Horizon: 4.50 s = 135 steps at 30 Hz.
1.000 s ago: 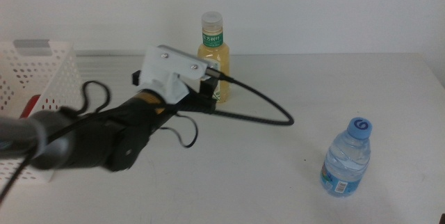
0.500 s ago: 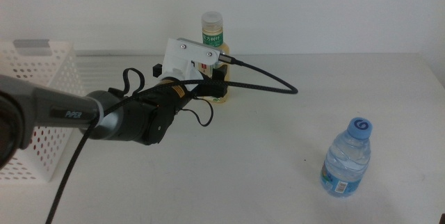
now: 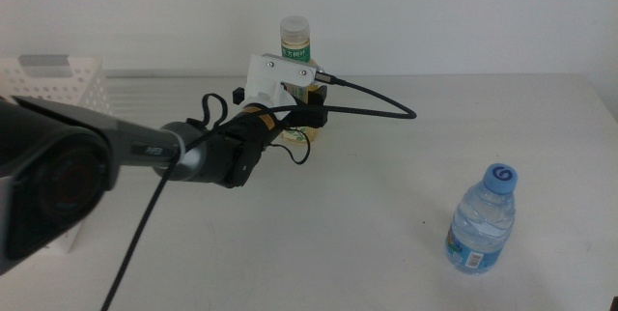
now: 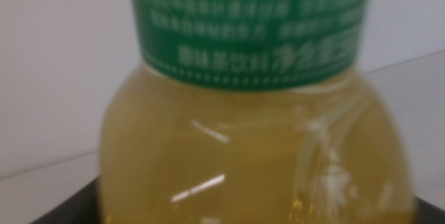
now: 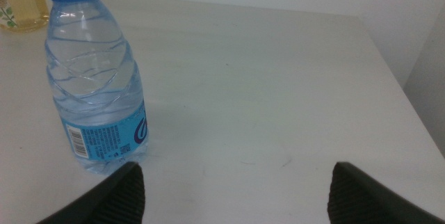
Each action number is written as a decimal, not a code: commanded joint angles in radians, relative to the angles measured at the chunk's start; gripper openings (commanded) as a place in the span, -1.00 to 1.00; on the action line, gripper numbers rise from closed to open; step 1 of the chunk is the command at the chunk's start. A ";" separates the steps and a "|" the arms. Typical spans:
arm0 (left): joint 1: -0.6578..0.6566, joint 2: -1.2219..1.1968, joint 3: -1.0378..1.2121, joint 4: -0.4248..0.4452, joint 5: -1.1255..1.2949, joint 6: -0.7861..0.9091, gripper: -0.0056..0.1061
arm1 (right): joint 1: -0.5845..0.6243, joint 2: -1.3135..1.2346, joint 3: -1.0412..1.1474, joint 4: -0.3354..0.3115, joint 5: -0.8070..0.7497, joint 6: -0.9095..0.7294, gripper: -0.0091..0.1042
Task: Use arms to grab the bottles and put them into the dustbin to the left of the table.
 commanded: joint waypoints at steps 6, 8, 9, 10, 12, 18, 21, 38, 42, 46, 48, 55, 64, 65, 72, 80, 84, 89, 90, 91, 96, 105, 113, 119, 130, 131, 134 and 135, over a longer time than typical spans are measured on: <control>0.001 0.009 -0.118 0.000 -0.094 -0.013 0.72 | -0.005 -0.028 -0.008 -0.006 -0.071 -0.011 0.85; 0.001 0.015 -0.120 0.000 -0.111 -0.013 0.72 | -0.005 -0.028 -0.008 -0.006 -0.071 -0.011 0.85; 0.001 0.017 -0.120 -0.006 -0.116 -0.013 0.70 | -0.005 -0.028 -0.008 -0.006 -0.071 -0.011 0.85; 0.001 0.017 -0.120 -0.012 -0.120 -0.017 0.68 | -0.005 -0.028 -0.008 -0.006 -0.071 -0.011 0.85; 0.001 0.017 -0.120 -0.039 -0.120 -0.036 0.52 | -0.005 -0.028 -0.008 -0.006 -0.071 -0.011 0.85; -0.002 0.012 -0.120 -0.027 -0.111 -0.045 -0.43 | -0.005 -0.028 -0.008 -0.006 -0.071 -0.011 0.85; -0.014 -0.020 -0.113 -0.016 -0.058 -0.040 -0.92 | -0.005 -0.028 -0.008 -0.006 -0.071 -0.011 0.85; -0.021 -0.645 0.106 0.000 0.666 0.031 -0.90 | -0.005 -0.028 -0.008 -0.006 -0.071 -0.011 0.85; -0.009 -0.781 0.102 0.000 0.832 0.031 -0.90 | -0.005 -0.028 -0.008 -0.006 -0.071 -0.011 0.85; 0.049 -0.842 0.044 0.000 1.067 0.031 -0.90 | -0.005 -0.028 -0.008 -0.006 -0.071 -0.011 0.85; 0.099 -0.847 -0.013 -0.011 1.234 0.031 -0.90 | -0.005 -0.028 -0.008 -0.006 -0.071 -0.011 0.85; 0.303 -0.845 -0.199 -0.014 1.626 0.125 -0.90 | -0.005 -0.028 -0.008 -0.006 -0.071 -0.011 0.85; 0.579 -0.783 -0.321 -0.060 1.793 0.257 -0.90 | -0.005 -0.028 -0.008 -0.006 -0.071 -0.011 0.85; 0.599 -0.768 -0.330 -0.064 1.805 0.269 -0.90 | -0.005 -0.028 -0.008 -0.006 -0.071 -0.011 0.85; 0.694 -0.635 -0.353 -0.100 1.859 0.299 -0.90 | -0.005 -0.028 -0.008 -0.006 -0.071 -0.011 0.85; 0.701 -0.525 -0.353 -0.056 1.824 0.266 -0.90 | -0.005 -0.028 -0.008 -0.006 -0.071 -0.011 0.85; 0.701 -0.489 -0.351 -0.037 1.802 0.278 -0.90 | -0.005 -0.028 -0.008 -0.006 -0.071 -0.011 0.85; 0.701 -0.438 -0.350 -0.021 1.867 0.298 -0.90 | -0.005 -0.028 -0.008 -0.006 -0.071 -0.011 0.85; 0.701 -0.426 -0.350 -0.018 1.883 0.303 -0.90 | -0.005 -0.028 -0.008 -0.006 -0.071 -0.011 0.85; 0.701 -0.413 -0.350 -0.011 1.898 0.303 -0.90 | -0.005 -0.028 -0.008 -0.006 -0.071 -0.011 0.85; 0.701 -0.352 -0.350 0.000 1.917 0.303 -0.90 | -0.005 -0.028 -0.008 -0.006 -0.071 -0.011 0.85; 0.704 -0.286 -0.351 0.000 1.915 0.301 -0.84 | -0.005 -0.027 -0.008 -0.006 -0.071 -0.011 0.85; 0.705 -0.285 -0.351 0.024 1.903 0.301 0.34 | -0.005 -0.027 -0.008 -0.006 -0.071 -0.011 0.85; 0.705 -0.295 -0.353 0.050 1.907 0.301 0.72 | -0.005 -0.027 -0.008 -0.006 -0.071 -0.011 0.85; 0.704 -0.526 -0.353 -0.023 1.867 0.293 0.71 | -0.005 -0.027 -0.008 -0.006 -0.071 -0.011 0.85; 0.704 -0.555 -0.353 -0.057 1.855 0.294 0.71 | -0.005 -0.027 -0.008 -0.006 -0.071 -0.011 0.85; 0.687 -0.634 -0.351 -0.131 1.838 0.301 0.71 | -0.005 -0.027 -0.008 -0.006 -0.071 -0.011 0.85; 0.673 -0.654 -0.351 -0.129 1.834 0.302 0.71 | -0.005 -0.027 -0.008 -0.006 -0.071 -0.011 0.85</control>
